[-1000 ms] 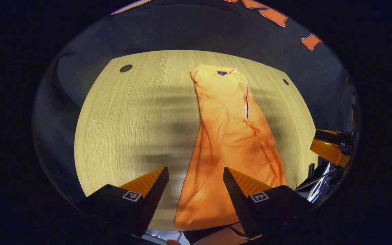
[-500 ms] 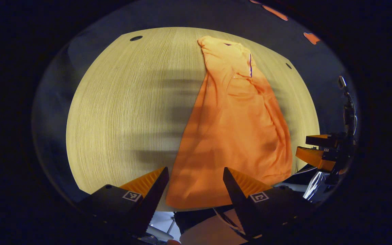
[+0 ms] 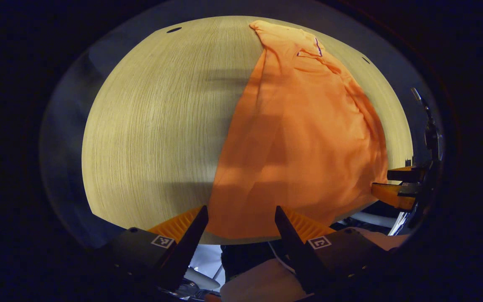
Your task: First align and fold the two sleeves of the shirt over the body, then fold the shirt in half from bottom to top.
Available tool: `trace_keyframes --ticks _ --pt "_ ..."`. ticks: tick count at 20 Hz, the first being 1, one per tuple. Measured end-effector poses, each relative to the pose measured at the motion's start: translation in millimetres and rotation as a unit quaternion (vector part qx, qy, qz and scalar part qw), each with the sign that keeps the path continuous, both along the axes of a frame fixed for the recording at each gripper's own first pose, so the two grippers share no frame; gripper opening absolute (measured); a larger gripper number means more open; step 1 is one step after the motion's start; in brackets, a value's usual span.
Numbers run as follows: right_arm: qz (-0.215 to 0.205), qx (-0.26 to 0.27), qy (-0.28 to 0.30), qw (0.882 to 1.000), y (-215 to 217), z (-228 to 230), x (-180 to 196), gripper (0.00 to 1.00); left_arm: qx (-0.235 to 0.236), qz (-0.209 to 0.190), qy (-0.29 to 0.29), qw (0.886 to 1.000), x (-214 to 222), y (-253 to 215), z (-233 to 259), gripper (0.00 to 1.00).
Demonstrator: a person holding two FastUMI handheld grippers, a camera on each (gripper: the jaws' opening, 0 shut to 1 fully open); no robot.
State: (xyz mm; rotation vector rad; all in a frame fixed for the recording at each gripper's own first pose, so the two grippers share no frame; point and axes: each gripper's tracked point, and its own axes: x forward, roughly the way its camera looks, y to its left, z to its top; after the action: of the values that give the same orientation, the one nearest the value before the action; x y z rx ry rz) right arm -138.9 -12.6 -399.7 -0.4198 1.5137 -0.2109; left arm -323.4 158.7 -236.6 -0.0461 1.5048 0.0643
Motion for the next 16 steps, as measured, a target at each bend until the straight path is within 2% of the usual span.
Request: trace_keyframes --ticks 2,5,8,12,13,14,15,16 --pt "0.004 -0.009 0.001 1.0 -2 -2 1 0.99 0.018 -0.02 0.012 1.0 -2 7 -7 0.99" --pt "0.0 -0.008 -0.006 1.0 -2 -2 1 0.99 0.027 -0.019 0.022 0.999 -7 6 -12 1.0" --pt "-0.02 -0.007 -0.015 1.0 -2 -2 -2 0.99 0.028 -0.008 0.018 0.999 -7 7 -11 0.99" --pt "-0.015 -0.008 0.001 1.0 1 -2 -5 0.99 0.028 0.011 0.024 0.999 -8 5 -13 0.98" --pt "-0.013 -0.008 0.003 1.0 0 -3 -6 0.95 0.027 0.016 0.025 0.999 -8 4 -12 0.97" --pt "-0.013 -0.007 0.005 1.0 0 -4 -8 0.92 0.026 0.02 0.026 0.999 -9 3 -14 0.87" --pt "-0.015 -0.006 0.005 1.0 1 -4 -10 0.83 0.025 0.018 0.026 0.999 -9 -1 -14 0.81" --pt "-0.015 -0.002 0.002 1.0 3 -4 -10 0.77 0.023 0.014 0.023 0.999 -9 -5 -14 0.67"
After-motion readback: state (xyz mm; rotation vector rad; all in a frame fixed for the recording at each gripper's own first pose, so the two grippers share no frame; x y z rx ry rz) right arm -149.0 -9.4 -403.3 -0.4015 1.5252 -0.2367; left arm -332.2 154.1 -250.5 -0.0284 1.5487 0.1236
